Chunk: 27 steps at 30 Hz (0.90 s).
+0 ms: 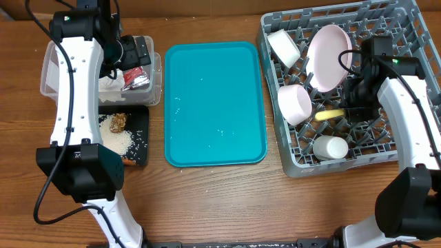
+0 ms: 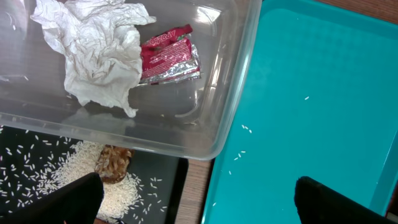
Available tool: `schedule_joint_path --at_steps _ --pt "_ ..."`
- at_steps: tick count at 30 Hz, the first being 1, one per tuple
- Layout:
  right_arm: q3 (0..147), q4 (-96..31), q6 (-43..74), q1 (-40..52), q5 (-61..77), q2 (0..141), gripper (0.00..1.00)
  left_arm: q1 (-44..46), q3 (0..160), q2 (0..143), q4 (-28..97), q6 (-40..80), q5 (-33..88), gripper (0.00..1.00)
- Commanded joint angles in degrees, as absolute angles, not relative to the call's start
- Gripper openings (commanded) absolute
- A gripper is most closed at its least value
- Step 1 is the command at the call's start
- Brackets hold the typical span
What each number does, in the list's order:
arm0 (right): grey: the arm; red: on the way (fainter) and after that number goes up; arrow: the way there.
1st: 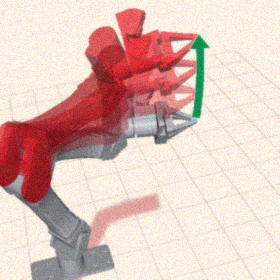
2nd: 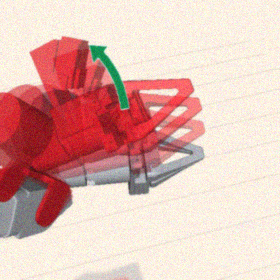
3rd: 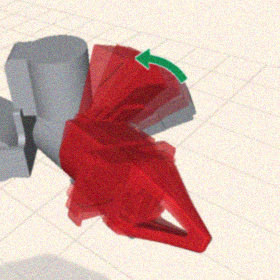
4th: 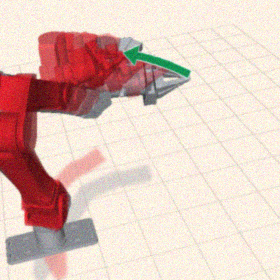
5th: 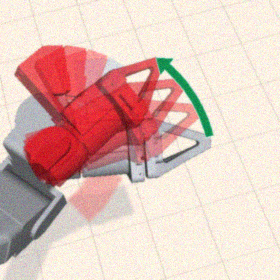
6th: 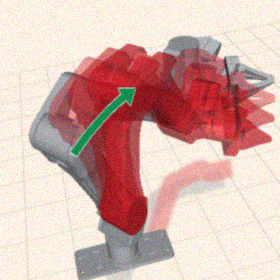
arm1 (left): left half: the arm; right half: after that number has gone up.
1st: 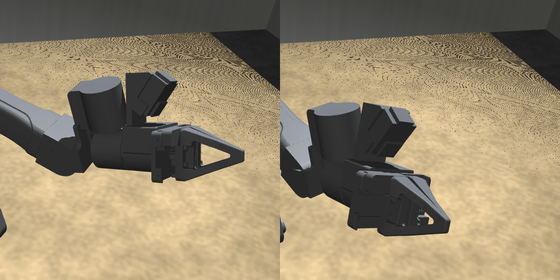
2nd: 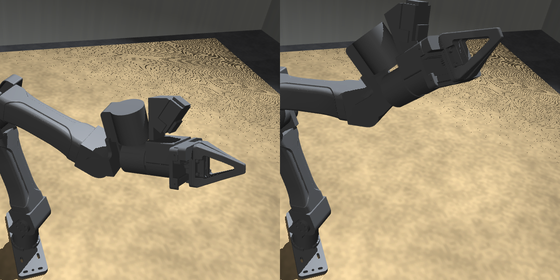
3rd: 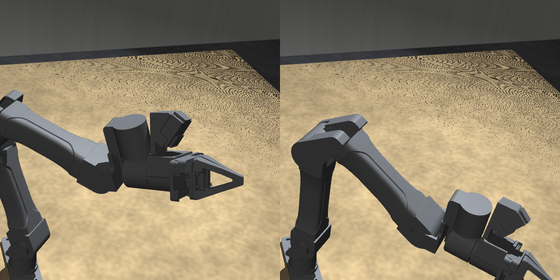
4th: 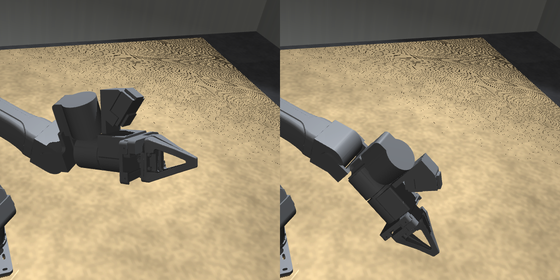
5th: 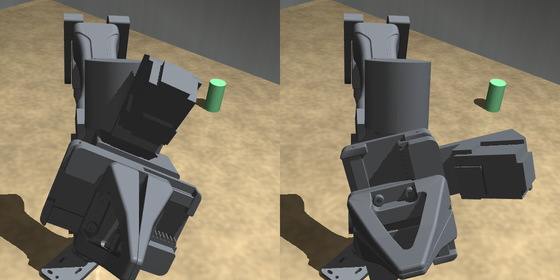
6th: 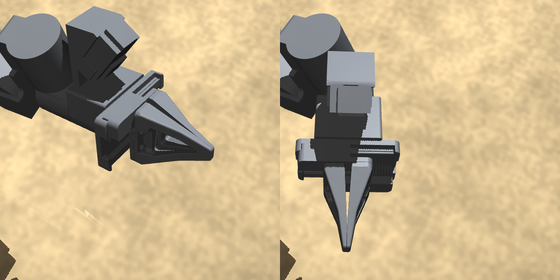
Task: Sort waste into correct bins and load items into the dishwasher
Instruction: 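Lay the yellow spoon in the dish rack and open the gripper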
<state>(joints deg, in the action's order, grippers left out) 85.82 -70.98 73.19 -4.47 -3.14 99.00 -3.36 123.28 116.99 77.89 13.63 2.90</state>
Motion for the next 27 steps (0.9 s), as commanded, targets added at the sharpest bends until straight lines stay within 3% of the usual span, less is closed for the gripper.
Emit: schedule_joint_path --at_steps 1,10,12,13,14,22,27 --pt "90.0 -70.7 65.7 -4.6 -2.3 98.1 0.31 -3.0 124.6 116.2 77.7 14.8 2.5 1.00" --pt "101.5 -76.1 26.4 -4.6 15.7 85.5 0.35 -3.0 124.6 116.2 77.7 14.8 2.5 1.00" --pt "102.8 -79.5 21.6 -4.6 17.6 80.2 0.41 -3.0 124.6 116.2 77.7 14.8 2.5 1.00" --pt "103.2 -83.2 20.3 -4.6 15.1 74.4 0.78 -3.0 124.6 116.2 77.7 14.8 2.5 1.00" --pt "103.2 -85.1 20.3 -4.6 13.8 71.1 1.00 -3.0 124.6 116.2 77.7 14.8 2.5 1.00" --pt "102.9 -97.1 16.0 -4.6 2.0 52.3 1.00 -3.0 124.6 116.2 77.7 14.8 2.5 1.00" --pt "97.6 -96.7 9.9 -4.6 -3.8 46.8 1.00 -3.0 124.6 116.2 77.7 14.8 2.5 1.00"
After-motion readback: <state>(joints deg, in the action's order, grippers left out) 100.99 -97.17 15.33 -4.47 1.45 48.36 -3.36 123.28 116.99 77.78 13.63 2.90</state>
